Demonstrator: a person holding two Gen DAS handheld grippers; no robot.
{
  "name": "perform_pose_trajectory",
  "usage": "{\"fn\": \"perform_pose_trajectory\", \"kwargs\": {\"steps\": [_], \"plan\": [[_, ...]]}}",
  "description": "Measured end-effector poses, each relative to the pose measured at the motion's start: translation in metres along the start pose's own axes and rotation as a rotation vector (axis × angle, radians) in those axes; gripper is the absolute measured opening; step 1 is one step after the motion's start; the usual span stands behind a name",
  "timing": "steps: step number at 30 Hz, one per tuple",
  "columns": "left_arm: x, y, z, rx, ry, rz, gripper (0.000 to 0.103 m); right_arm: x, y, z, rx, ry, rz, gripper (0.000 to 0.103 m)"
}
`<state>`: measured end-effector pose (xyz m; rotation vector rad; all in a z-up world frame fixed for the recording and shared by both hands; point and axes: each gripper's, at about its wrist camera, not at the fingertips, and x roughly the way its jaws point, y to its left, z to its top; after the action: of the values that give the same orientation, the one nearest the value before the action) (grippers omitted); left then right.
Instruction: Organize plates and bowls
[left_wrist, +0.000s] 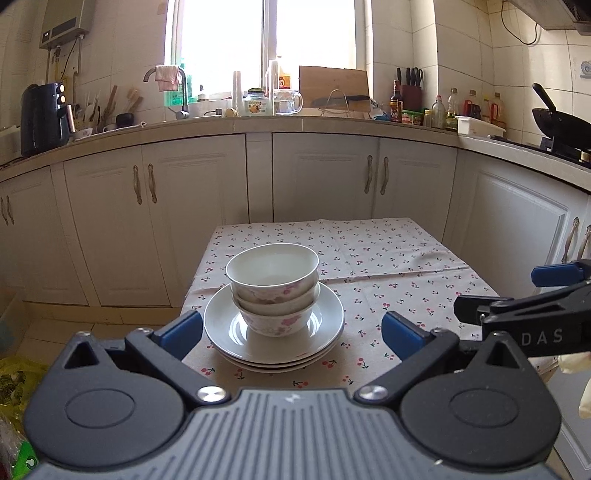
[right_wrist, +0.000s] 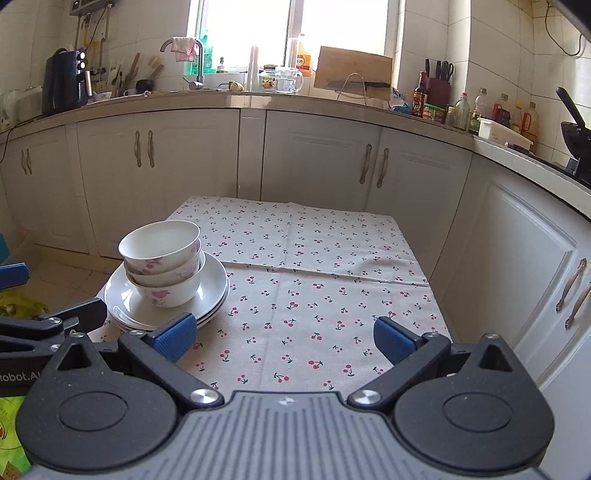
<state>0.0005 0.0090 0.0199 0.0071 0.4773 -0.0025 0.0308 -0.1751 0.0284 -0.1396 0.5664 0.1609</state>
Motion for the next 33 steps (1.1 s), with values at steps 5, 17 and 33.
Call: {"fn": "perform_pose_trajectory", "kwargs": {"steps": [5, 17, 33], "plan": [[-0.0022, -0.0009, -0.0004, -0.003, 0.001, -0.002, 0.102, -0.0011, -0.0011, -0.0010, 0.015, 0.004, 0.005, 0.103], [0.0006, -0.0019, -0.0003, -0.009, 0.011, -0.008, 0.102, -0.0015, 0.0003, -0.0020, 0.014, 0.000, -0.016, 0.103], [-0.0014, -0.0024, -0.0001, -0.019, 0.003, -0.012, 0.102, -0.0064, -0.0001, -0.0022, 0.013, -0.020, -0.033, 0.103]]}}
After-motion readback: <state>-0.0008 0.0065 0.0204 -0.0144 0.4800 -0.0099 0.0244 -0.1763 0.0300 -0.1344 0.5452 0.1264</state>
